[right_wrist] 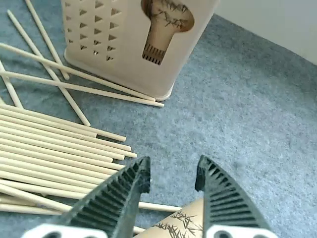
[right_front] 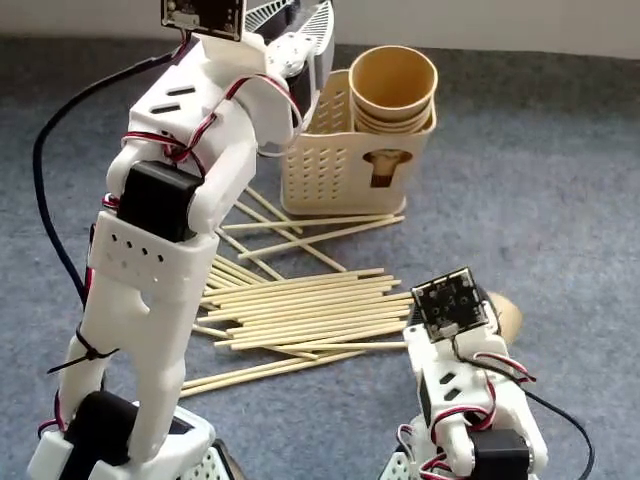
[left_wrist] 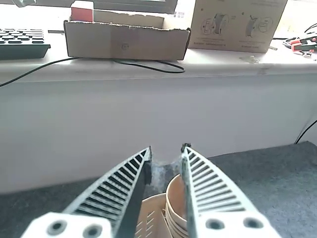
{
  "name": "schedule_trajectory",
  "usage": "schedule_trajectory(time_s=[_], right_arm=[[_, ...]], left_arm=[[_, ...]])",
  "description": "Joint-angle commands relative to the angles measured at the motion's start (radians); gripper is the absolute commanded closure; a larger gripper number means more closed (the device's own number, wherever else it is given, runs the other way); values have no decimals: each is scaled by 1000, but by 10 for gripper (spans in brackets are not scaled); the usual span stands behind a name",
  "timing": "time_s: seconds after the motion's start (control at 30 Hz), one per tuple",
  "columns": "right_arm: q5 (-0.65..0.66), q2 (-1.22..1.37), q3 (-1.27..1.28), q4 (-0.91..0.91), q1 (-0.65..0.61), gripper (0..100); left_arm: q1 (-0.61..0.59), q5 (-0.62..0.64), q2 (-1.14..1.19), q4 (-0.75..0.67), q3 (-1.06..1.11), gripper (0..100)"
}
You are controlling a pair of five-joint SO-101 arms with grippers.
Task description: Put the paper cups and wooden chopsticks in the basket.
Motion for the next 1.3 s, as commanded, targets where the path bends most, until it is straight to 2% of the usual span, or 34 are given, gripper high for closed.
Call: schedule_trajectory(time_s=[0.0,0.23,0.4,0.6,0.77,1.1,1.27], right_arm=[[58,-10,58,4,25,839],[115,-18,71,8,140,837],[224,-15,68,136,137,835],[264,-13,41,145,137,834],[279,-1,-22,177,134,756],[278,450,-395,395,-16,753],[284,602,-473,406,-27,753]], left_arm=[[-13,11,-36,2,-8,889],[-27,12,-35,-2,-8,889],[-27,12,-35,-2,-8,889],[-28,12,-33,-3,-8,889],[-41,12,-33,-3,-8,889],[-50,12,-31,-3,-7,889],[-50,12,-31,-3,-7,889]])
